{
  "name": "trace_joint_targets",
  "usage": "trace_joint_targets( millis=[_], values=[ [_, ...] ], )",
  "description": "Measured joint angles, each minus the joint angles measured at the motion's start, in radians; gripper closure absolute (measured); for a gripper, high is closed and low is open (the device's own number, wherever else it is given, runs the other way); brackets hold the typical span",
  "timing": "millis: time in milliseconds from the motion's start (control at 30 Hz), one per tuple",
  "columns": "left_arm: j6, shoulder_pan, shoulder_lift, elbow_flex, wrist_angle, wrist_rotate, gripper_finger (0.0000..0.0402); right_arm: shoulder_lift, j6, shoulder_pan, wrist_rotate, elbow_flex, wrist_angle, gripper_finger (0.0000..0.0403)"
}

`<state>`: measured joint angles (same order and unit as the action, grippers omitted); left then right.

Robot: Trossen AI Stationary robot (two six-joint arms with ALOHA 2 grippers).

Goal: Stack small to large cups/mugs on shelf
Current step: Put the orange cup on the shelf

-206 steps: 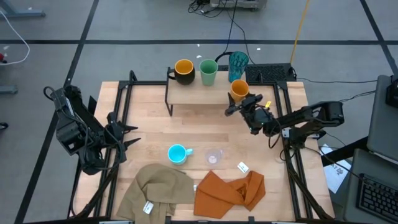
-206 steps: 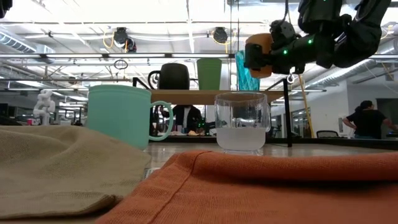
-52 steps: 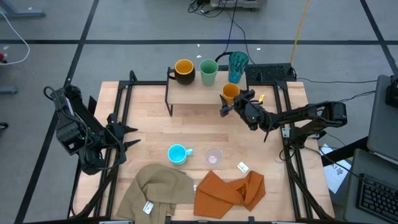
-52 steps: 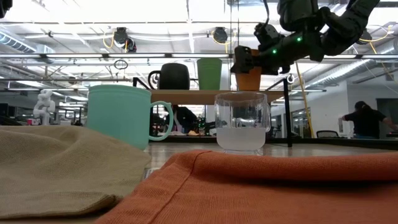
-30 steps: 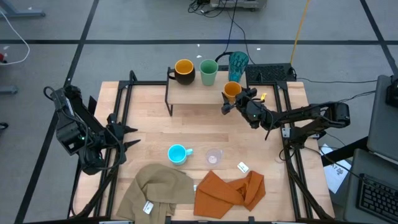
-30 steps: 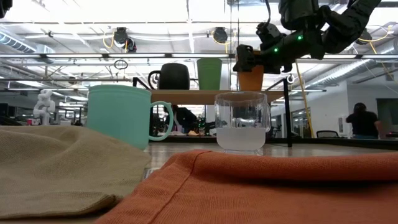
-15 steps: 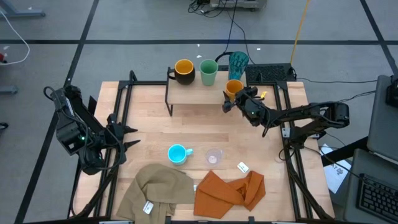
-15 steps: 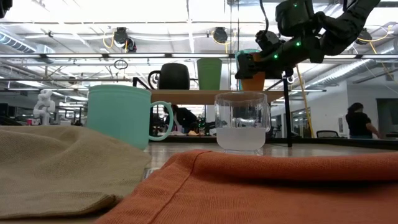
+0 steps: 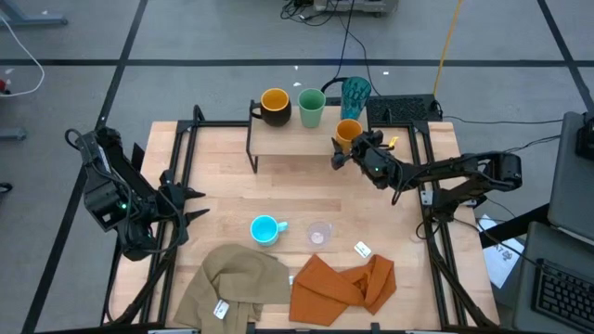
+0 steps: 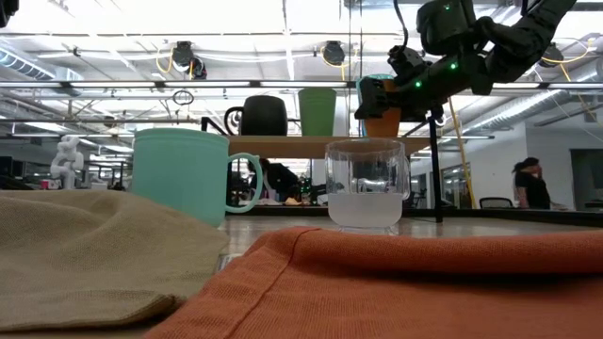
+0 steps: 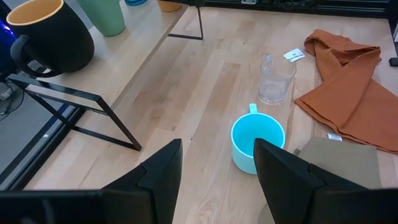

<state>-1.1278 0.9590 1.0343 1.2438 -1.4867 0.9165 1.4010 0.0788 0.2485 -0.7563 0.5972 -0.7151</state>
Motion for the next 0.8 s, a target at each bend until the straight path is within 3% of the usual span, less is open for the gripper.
trace_joint_targets(
  millis=[600, 800],
  values=[
    [-0.004, 0.000, 0.000, 0.000, 0.000, -0.002, 0.0202, 0.000, -0.037, -0.010, 0.001, -0.001, -0.020, 0.0044],
    [-0.004, 0.000, 0.000, 0.000, 0.000, -0.003, 0.0202, 0.000, -0.060, -0.041, -0.001, 0.001, -0.021, 0.0014]
  ],
)
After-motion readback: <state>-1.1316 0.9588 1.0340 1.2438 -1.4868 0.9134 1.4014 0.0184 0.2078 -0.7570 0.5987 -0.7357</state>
